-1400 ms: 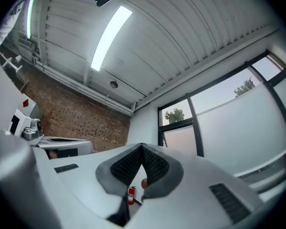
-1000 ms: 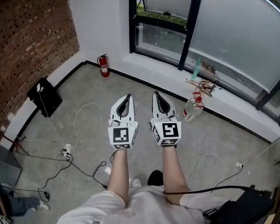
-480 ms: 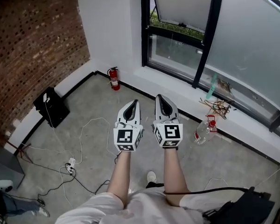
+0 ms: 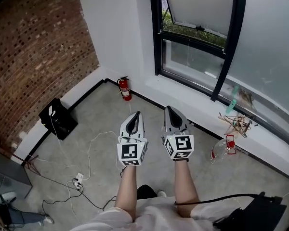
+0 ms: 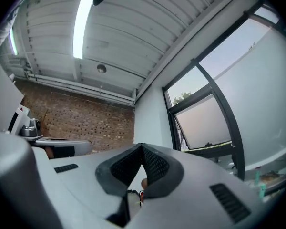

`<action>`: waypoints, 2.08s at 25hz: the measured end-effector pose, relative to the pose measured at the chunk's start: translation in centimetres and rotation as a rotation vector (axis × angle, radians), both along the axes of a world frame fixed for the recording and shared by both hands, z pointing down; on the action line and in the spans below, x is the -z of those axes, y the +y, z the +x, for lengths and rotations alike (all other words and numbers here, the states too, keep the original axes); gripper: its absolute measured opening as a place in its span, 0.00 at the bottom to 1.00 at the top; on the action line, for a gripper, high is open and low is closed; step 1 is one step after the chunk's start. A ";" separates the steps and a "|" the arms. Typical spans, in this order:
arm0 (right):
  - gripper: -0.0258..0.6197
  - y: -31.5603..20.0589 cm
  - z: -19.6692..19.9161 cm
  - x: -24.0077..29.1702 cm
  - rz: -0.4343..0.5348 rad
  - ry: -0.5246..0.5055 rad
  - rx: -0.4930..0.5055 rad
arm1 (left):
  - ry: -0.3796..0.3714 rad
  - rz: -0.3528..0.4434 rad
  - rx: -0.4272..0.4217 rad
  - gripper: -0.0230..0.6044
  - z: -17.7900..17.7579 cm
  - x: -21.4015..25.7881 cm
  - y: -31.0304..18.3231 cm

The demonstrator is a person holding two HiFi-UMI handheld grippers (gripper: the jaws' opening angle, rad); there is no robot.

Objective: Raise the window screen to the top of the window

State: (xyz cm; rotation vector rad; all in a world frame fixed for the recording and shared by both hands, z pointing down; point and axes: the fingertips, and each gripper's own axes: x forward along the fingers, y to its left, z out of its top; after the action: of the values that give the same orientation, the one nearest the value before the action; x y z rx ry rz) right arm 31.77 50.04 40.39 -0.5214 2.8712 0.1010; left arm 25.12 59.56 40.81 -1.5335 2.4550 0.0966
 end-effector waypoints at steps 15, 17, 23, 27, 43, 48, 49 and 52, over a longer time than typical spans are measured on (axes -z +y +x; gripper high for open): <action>0.04 -19.6 -19.8 1.0 0.023 -0.001 -0.108 | 0.052 0.103 -0.108 0.04 -23.2 1.1 -19.5; 0.04 -22.2 -22.6 1.5 -0.014 -0.037 -0.136 | 0.040 0.114 -0.115 0.04 -27.0 2.0 -21.3; 0.04 -27.8 -29.1 -2.5 -0.150 -0.020 -0.123 | 0.127 0.084 -0.138 0.04 -35.6 -1.3 -27.1; 0.04 -34.7 -30.7 -2.3 -0.123 -0.023 -0.179 | 0.125 0.068 -0.180 0.04 -37.1 -2.1 -33.8; 0.04 -59.7 -40.4 2.2 0.031 -0.050 -0.163 | 0.041 0.044 -0.215 0.04 -44.9 1.5 -62.6; 0.04 -66.2 -38.7 -0.3 -0.002 -0.007 -0.253 | 0.047 -0.018 -0.287 0.04 -43.5 -0.9 -70.2; 0.04 -67.7 -38.2 -0.3 -0.007 -0.011 -0.277 | 0.049 -0.026 -0.294 0.04 -43.5 -1.2 -71.8; 0.04 -72.3 -36.3 -0.8 -0.039 -0.021 -0.360 | 0.058 -0.046 -0.358 0.04 -42.8 -1.9 -76.9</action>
State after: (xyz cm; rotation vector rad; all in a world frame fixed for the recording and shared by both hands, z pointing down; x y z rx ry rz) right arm -4.55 -22.29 41.15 -1.0349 2.7316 0.0973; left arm -17.68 -17.36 42.69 -2.0011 2.2100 0.1505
